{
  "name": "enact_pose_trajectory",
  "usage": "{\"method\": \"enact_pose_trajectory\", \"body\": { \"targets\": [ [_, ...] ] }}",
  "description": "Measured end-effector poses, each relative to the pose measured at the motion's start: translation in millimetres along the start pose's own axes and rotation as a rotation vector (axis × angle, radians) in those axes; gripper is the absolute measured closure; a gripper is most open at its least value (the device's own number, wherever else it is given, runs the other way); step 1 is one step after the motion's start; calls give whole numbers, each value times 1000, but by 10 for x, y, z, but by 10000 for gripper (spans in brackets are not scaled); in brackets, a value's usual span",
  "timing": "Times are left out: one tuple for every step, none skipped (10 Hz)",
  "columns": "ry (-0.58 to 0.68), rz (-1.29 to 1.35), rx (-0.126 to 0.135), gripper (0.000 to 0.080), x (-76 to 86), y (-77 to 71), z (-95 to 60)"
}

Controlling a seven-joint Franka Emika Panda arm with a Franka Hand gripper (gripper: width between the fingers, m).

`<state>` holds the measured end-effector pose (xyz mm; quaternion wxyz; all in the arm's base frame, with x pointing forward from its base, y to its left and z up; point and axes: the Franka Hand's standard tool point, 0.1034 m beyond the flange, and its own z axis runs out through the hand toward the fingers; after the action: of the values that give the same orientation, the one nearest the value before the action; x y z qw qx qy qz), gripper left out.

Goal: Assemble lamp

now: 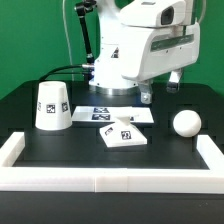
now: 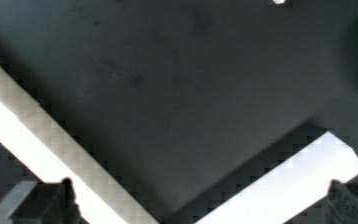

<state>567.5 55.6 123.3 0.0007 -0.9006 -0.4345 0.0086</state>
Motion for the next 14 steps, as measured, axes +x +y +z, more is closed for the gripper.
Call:
{"method": "enact_pose_trajectory", "body": {
  "targets": [
    [0,0,0,100,0,0,0],
    [0,0,0,100,0,0,0],
    [0,0,0,100,0,0,0],
    [0,0,0,100,0,0,1],
    [0,0,0,100,0,0,1],
    [0,0,0,100,0,0,1],
    [0,0,0,100,-1,0,2],
    [2,11,-1,100,-20,-1,4],
    [2,25,-6,100,-117,-24,17],
    [3,34,-11,100,-211,-62,32],
    [2,84,-11,100,-318,-107,61],
    [5,189,-11,100,-417,-143,90],
    [4,273,-6,100,-532,-193,140],
    [0,329,5,100,-588,-224,176]
  ]
}}
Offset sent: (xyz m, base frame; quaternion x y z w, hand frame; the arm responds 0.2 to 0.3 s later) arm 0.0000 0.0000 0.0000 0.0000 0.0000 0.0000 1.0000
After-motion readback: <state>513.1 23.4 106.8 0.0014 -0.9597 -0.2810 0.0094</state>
